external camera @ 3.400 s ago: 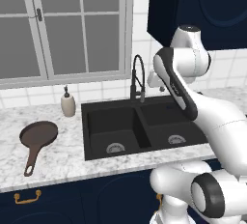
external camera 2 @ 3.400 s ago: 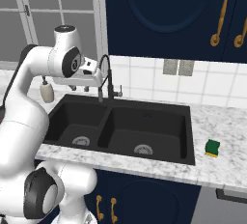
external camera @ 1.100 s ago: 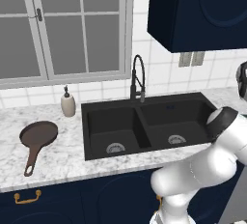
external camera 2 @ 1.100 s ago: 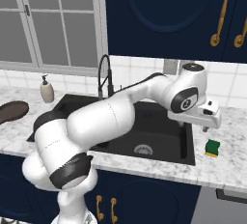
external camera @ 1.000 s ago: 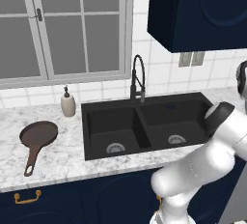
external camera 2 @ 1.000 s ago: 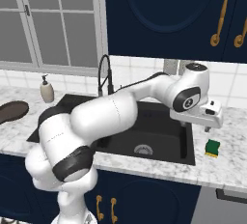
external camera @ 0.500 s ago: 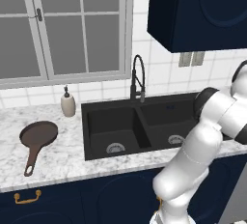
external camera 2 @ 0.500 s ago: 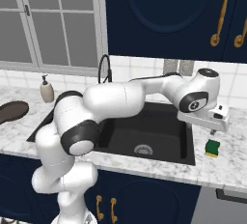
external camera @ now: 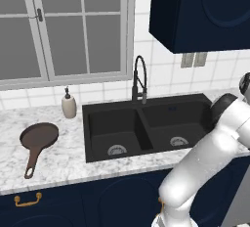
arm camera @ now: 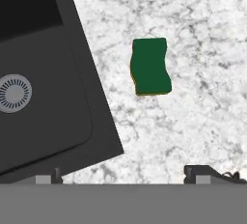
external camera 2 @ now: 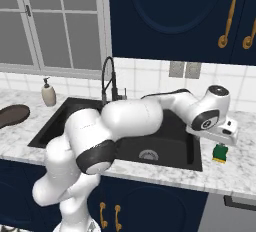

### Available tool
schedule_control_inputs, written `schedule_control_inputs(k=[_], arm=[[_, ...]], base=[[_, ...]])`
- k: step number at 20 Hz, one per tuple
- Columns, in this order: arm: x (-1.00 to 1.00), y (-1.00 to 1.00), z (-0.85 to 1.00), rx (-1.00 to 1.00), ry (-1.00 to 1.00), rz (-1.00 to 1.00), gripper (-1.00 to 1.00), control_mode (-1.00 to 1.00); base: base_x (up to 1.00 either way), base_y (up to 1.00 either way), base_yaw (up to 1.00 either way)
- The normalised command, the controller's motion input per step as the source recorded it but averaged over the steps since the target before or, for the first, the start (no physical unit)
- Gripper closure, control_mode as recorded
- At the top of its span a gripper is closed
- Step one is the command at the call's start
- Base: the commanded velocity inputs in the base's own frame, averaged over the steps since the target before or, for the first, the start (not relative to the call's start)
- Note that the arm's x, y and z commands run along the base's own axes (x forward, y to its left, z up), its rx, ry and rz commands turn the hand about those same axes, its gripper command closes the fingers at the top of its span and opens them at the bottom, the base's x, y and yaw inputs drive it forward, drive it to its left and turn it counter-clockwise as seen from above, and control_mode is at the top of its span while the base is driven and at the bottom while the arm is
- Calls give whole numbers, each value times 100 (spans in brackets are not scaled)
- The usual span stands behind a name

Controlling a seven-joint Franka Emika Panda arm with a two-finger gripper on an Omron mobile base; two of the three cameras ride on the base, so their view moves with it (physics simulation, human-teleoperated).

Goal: Pick the pan and sponge and place them into the sink. Then turn on the water.

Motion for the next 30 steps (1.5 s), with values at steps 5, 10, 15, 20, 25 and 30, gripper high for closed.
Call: schedule_control_inputs(k=[5, 10, 15, 20, 25, 30], arm=[[28, -16, -3, 5, -3, 10, -100, -100], [25, -28, -3, 0, 0, 7, -100, -100], [14, -15, -22, 0, 0, 3, -100, -100], [28, -17, -22, 3, -1, 2, -100, -100], [39, -31, -28, 0, 0, 0, -100, -100], [20, -34, -36, 2, 0, 0, -100, -100]], base=[[0, 0, 0], [0, 0, 0], [0, 0, 0], [0, 0, 0], [0, 0, 0], [0, 0, 0]])
